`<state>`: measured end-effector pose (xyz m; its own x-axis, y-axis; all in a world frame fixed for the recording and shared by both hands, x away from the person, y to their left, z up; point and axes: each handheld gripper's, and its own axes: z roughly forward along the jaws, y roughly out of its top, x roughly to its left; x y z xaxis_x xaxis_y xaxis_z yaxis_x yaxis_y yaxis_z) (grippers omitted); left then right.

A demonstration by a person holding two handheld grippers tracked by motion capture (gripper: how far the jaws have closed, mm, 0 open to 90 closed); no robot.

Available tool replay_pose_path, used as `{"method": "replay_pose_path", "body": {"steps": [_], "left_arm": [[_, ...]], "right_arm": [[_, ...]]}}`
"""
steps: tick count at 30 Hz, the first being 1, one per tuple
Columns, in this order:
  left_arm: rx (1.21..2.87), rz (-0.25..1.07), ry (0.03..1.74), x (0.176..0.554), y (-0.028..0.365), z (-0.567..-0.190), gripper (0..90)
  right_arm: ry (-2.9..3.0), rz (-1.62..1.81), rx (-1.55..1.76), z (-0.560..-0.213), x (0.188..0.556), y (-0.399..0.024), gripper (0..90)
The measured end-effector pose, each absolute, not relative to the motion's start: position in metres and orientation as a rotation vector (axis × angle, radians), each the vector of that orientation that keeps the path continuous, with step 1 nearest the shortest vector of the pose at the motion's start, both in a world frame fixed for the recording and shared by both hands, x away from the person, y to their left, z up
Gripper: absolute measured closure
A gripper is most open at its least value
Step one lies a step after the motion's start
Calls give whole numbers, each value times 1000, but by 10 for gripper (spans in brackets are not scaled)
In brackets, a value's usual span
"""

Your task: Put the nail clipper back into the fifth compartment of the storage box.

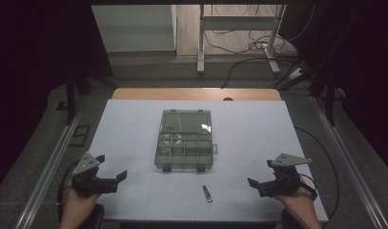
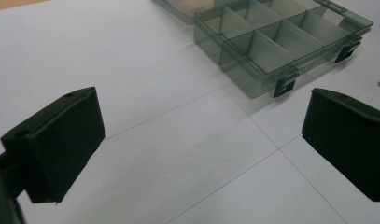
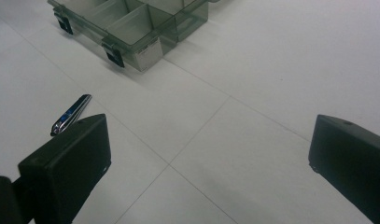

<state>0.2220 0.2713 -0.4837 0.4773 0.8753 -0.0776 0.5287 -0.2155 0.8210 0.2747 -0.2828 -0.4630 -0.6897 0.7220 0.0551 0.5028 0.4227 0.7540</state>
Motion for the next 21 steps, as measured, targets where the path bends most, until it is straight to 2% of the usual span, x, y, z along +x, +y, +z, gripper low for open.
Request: {"method": "replay_pose_path", "body": {"steps": [21], "left_arm": [[1899,519,1171,223,270,-484,2]], "right_arm": [[2453,1185,969,-462,281,-264,3]]}}
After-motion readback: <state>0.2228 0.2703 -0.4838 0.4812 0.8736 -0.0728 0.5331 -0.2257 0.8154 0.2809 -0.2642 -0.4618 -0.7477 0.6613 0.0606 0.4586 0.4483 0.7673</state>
